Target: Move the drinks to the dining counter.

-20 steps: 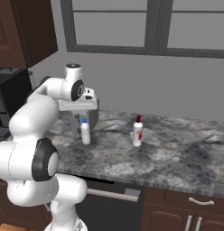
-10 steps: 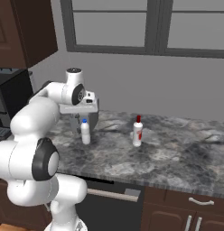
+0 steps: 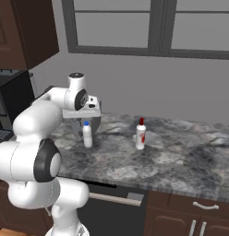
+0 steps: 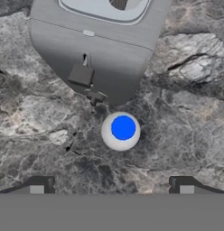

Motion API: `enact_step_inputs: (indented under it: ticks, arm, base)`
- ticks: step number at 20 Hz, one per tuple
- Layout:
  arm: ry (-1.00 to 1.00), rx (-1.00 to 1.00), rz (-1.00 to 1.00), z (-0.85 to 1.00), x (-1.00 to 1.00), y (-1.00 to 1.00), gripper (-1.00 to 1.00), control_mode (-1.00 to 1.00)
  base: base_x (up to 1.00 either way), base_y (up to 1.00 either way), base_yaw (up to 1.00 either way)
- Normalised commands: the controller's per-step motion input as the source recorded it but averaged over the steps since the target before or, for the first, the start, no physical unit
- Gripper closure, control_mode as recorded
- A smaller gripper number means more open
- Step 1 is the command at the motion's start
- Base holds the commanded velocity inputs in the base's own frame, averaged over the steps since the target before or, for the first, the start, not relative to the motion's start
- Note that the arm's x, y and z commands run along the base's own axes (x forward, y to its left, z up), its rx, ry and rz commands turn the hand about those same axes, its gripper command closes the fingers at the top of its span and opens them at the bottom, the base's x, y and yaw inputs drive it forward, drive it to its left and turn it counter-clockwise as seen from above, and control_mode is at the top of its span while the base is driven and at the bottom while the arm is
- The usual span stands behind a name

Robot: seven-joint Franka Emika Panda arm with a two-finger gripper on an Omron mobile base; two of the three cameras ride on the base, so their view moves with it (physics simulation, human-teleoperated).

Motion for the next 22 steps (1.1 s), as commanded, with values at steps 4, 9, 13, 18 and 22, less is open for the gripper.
enact_step_inputs:
  ticks: [4, 9, 13, 18, 22]
  arm:
    - [-0.01, 0.0, 0.0, -0.2, 0.1, 0.0, -1.0, -1.0]
    - [-0.02, 0.0, 0.0, -0.23, 0.11, 0.0, -1.0, -1.0]
    - [-0.05, 0.0, 0.0, -0.23, 0.12, 0.0, -1.0, -1.0]
    - [-0.07, 0.0, 0.0, -0.19, 0.15, 0.0, -1.0, -1.0]
    - [-0.07, 0.0, 0.0, -0.18, 0.16, 0.0, -1.0, -1.0]
  base:
    - [0.0, 0.0, 0.0]
    - [0.0, 0.0, 0.0]
    - [0.0, 0.0, 0.0]
    - [0.0, 0.0, 0.0]
    - [0.0, 0.0, 0.0]
